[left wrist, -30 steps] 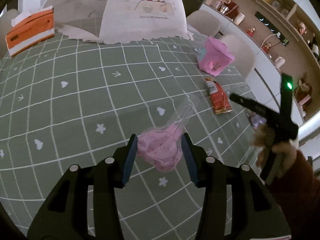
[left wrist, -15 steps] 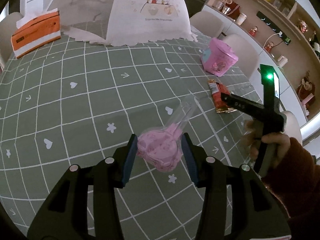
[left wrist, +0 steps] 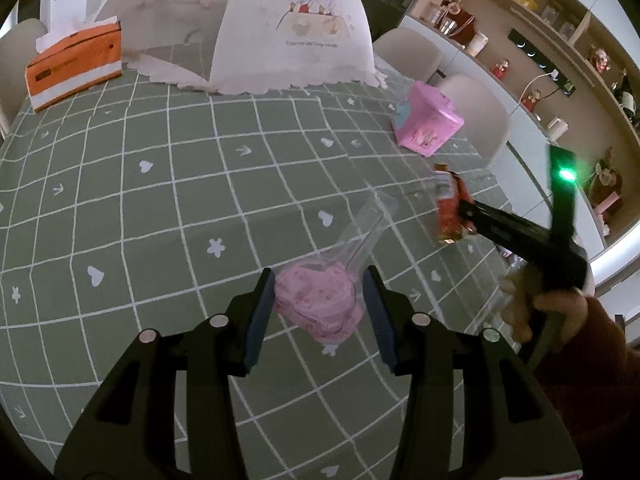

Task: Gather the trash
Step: 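Grasp the pink wrapper with the left gripper while the right grasps the red snack packet, then carry the pink wrapper and red snack packet to the bin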

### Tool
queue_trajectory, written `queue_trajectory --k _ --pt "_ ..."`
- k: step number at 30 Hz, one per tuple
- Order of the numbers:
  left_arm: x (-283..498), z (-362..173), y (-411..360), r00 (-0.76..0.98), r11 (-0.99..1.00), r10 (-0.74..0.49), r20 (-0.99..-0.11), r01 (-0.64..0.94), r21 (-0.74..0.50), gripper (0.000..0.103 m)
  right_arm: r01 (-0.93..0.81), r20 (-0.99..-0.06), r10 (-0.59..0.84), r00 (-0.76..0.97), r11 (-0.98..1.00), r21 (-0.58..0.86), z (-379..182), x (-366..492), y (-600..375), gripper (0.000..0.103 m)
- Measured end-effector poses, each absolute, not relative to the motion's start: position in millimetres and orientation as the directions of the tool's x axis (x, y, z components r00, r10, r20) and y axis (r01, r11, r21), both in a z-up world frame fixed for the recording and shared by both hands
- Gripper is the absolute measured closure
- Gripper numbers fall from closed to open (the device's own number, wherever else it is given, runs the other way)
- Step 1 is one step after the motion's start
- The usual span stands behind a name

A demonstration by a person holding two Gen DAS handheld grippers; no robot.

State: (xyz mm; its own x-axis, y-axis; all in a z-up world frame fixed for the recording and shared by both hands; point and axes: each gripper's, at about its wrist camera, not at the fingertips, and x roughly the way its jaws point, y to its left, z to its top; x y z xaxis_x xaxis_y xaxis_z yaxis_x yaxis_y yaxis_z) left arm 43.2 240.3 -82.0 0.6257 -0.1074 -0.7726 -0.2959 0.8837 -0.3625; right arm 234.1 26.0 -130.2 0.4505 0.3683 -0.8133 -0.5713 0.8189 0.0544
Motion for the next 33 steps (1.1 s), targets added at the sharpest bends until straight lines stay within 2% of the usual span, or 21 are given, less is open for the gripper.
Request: queue_trajectory --k 7,12,19,23,28,33 --pt "64 -67 230 0.669 0.885 -0.147 -0.729 -0.240 -0.399 0.060 -0.527 -0.757 0.366 0.542 0.849 0.033 -67 208 -26 0.071" --pt "93 -35 192 0.722 0.909 -0.158 -0.674 -0.160 -0.384 0.060 -0.476 -0.718 0.327 0.615 0.879 -0.007 -31 197 -87 0.071" --pt "116 40 89 0.820 0.948 -0.159 -0.551 -0.029 -0.317 0.060 -0.397 -0.643 0.306 0.702 0.918 0.004 10 188 -203 0.071" --pt "126 64 21 0.844 0.953 -0.193 -0.500 0.039 -0.302 0.060 -0.357 -0.603 0.288 0.744 0.934 0.006 30 178 -284 0.071" --pt "140 72 -80 0.841 0.951 -0.259 -0.476 0.136 -0.277 0.060 -0.308 -0.591 0.255 0.766 0.951 0.010 31 175 -363 0.071" --pt "158 59 -154 0.805 0.932 -0.327 -0.495 0.188 -0.310 0.060 -0.271 -0.593 0.219 0.775 0.963 0.001 23 167 -435 0.071"
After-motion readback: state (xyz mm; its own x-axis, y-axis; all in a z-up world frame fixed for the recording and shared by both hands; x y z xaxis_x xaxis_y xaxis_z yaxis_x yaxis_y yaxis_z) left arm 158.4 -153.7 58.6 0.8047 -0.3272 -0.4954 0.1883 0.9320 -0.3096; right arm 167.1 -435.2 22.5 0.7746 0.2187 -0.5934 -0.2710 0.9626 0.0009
